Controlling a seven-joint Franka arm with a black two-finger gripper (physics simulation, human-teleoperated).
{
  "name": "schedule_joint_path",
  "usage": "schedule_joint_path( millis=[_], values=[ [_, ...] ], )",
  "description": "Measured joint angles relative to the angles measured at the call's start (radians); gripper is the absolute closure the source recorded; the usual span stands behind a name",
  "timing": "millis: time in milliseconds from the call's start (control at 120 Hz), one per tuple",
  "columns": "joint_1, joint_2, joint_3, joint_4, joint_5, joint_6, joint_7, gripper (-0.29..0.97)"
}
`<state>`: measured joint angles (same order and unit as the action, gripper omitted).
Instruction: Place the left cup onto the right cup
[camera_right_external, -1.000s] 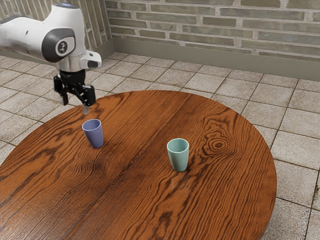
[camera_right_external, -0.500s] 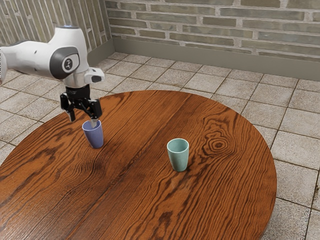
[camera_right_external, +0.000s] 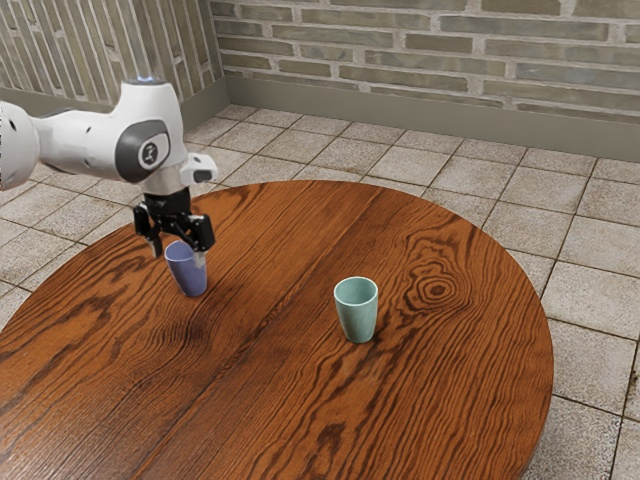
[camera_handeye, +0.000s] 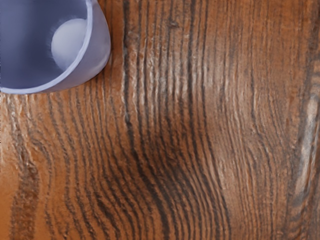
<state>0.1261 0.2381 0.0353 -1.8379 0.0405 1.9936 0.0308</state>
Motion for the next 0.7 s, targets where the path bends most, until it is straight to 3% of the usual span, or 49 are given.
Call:
schedule_joint_path(
  millis=[700],
  values=[
    [0.017, 0.125, 0.004, 0.089, 0.003, 0.107, 0.005, 0.00]
  ],
)
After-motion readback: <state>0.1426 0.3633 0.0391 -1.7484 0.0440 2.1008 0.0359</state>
